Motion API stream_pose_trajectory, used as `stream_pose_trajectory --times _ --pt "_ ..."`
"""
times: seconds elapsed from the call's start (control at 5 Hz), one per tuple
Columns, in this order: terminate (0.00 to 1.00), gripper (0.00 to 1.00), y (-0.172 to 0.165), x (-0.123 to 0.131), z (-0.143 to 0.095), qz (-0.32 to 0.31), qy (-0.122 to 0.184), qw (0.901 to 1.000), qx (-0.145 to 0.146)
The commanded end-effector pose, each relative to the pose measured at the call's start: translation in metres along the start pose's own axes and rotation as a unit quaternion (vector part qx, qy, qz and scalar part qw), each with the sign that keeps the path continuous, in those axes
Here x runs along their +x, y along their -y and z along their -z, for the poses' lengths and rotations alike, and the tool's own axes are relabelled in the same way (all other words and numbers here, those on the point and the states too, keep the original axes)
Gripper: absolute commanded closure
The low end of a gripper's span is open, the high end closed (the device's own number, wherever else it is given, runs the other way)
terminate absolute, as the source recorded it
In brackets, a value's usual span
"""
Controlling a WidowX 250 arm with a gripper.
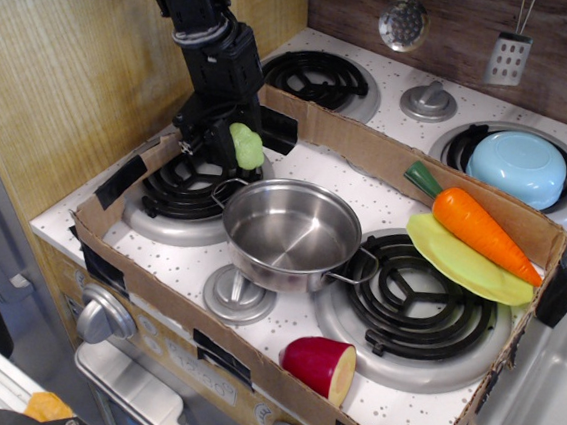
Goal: Take broccoli out of pan
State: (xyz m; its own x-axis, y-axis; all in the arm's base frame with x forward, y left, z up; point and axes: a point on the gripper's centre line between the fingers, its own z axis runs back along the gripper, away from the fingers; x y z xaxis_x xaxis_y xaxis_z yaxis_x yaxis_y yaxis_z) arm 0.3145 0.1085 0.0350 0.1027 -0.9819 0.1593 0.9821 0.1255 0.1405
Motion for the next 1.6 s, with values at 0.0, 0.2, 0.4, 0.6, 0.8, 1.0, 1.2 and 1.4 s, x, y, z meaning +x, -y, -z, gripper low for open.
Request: stream_pose_trajectory --times 0.0,0.2,0.4,0.6,0.8,1.0,1.2,1.4 --pt "0.00 0.00 -0.018 0.009 -0.031 0.034 -0.044 0.9980 0.028" --pt "0.00 0.00 -0.020 0.022 -0.060 0.043 -0.089 0.9947 0.028" --pt "0.00 0.00 -0.020 0.043 -0.090 0.045 -0.118 0.9918 0.013" --pt "0.00 0.00 -0.012 0.069 -0.112 0.028 -0.130 0.9911 -0.001" --pt "0.00 0.00 0.011 0.098 -0.109 -0.005 -0.088 0.9960 -0.012" --pt "0.00 0.00 0.011 0.098 -0.109 -0.005 -0.088 0.9960 -0.012" --pt "0.00 0.00 0.011 0.098 -0.109 -0.005 -0.088 0.9960 -0.012" --pt "0.00 0.00 0.011 0.098 -0.109 -0.005 -0.088 0.9960 -0.012"
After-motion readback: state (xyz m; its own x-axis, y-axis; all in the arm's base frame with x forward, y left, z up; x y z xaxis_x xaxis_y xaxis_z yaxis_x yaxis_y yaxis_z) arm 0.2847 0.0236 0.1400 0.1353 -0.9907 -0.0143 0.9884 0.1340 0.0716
